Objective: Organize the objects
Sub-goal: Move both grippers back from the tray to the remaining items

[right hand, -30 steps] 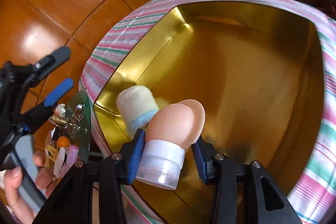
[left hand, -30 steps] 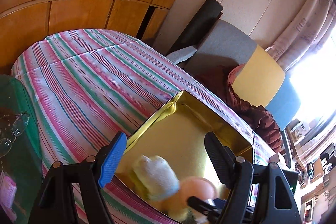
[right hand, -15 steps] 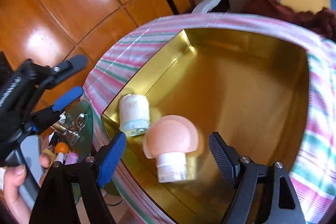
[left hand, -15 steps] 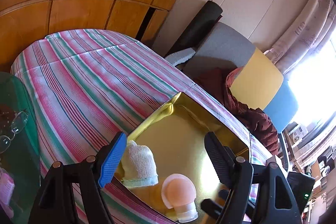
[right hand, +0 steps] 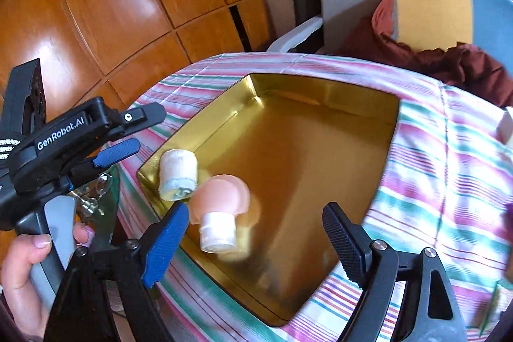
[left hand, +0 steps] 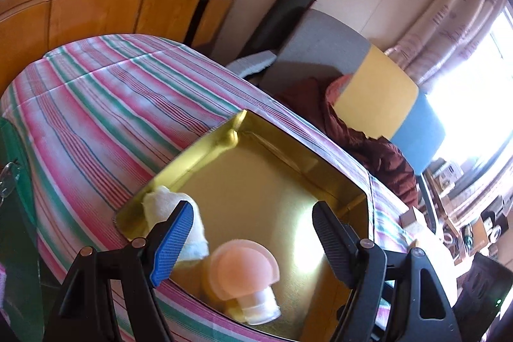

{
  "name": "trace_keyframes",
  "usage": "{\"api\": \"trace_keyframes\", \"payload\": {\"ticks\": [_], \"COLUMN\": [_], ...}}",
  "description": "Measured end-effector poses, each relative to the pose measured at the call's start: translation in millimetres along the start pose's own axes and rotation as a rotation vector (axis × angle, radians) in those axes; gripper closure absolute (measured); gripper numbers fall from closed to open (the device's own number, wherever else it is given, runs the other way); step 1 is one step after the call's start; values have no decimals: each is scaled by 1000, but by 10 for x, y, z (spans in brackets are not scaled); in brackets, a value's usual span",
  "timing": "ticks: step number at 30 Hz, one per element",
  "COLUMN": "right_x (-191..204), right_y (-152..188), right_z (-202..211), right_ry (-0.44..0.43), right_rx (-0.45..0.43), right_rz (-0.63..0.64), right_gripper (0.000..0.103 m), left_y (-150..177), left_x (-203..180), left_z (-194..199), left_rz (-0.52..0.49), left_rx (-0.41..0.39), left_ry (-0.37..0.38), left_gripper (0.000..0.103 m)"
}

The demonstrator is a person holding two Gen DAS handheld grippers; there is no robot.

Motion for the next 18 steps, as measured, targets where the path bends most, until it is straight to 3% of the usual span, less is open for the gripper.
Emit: {"api": "trace_keyframes", "payload": {"ticks": [9,18], "right_x": [-307,-805], "right_y": [105,324], "right_z": [305,558], "right_ry": [76,148], "right_rx": [-33,-32], "right_rz": [13,-59], "right_gripper": [15,14], "left_y": [266,695], "left_x": [-400,-940], "left_z": [-96,-150], "left_rz": [-121,-270], "left_rx": [61,139], "left_ry": [48,167], "left_gripper": [25,25]}}
Point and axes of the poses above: each gripper's, at about its wrist camera, not at the fingertips, and z roughly against the way its jaws point, x to its left, y to its underside, the point moved 5 cm from there along -z, roughly the way its jaws point, and after that the axes turned 4 degrees about y, right-handed, at the moved point
